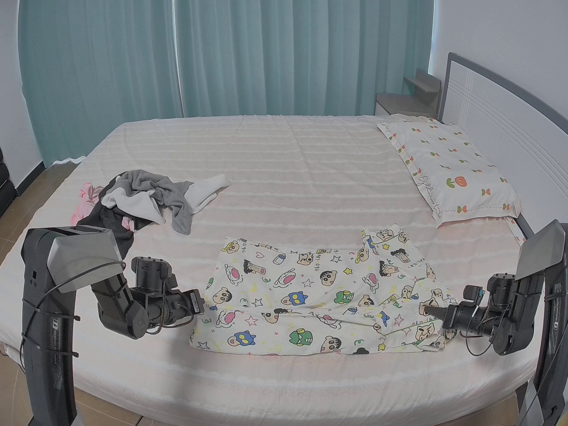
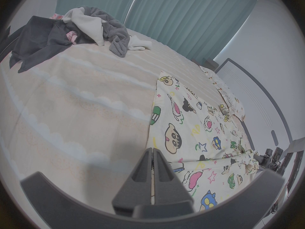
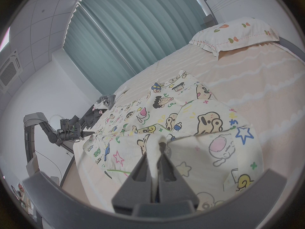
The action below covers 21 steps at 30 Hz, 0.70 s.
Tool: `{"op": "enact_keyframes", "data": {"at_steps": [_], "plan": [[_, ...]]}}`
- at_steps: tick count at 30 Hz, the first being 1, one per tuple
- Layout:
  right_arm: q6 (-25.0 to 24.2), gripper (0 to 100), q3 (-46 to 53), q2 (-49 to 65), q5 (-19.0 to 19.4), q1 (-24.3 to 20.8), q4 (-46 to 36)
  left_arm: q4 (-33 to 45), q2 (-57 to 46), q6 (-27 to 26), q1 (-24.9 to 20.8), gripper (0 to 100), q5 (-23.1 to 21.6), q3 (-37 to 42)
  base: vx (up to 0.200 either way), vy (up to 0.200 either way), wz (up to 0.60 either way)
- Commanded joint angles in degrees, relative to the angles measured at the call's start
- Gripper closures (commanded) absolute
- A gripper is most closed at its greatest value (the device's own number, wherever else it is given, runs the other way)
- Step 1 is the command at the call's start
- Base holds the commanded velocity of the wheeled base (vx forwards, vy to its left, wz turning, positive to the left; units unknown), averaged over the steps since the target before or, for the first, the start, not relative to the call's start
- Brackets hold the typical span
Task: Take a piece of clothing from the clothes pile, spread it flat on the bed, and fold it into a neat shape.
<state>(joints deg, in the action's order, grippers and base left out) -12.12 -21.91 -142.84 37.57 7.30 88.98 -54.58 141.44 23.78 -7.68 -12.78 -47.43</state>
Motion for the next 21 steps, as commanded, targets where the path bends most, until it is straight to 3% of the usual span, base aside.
{"op": "enact_keyframes", "data": {"at_steps": [1,8,9,10,11,17,21], "plan": [[0.0,100,-0.4,-0.4,0.0,-0.2,1.0,0.0,0.8,0.0,-0.1,100,0.1,-0.7,0.0,0.0,0.0],[0.0,100,-0.8,-0.9,-0.1,-0.5,1.0,0.3,0.7,2.1,-0.3,100,0.1,-1.6,0.0,0.0,0.0],[0.0,100,-0.8,-1.0,-0.1,-0.6,1.0,0.3,0.7,2.6,-0.3,0,0.1,-1.9,0.0,0.0,0.0],[0.0,100,-0.8,-1.0,-0.2,-0.6,1.0,0.3,0.7,3.1,-0.2,0,0.1,-1.9,0.0,0.0,0.0],[0.0,0,-0.8,-1.0,-0.2,-0.6,1.0,0.2,0.6,3.3,-0.3,0,0.2,-1.8,0.0,0.0,0.0],[0.0,0,-0.7,-0.6,-0.4,-0.5,1.0,0.2,0.1,3.6,0.0,0,0.4,-1.2,0.0,0.0,0.0],[-0.1,0,-0.7,2.0,-0.3,1.2,1.0,0.7,-4.7,6.5,1.0,0,0.4,0.7,0.0,0.0,0.0]]}}
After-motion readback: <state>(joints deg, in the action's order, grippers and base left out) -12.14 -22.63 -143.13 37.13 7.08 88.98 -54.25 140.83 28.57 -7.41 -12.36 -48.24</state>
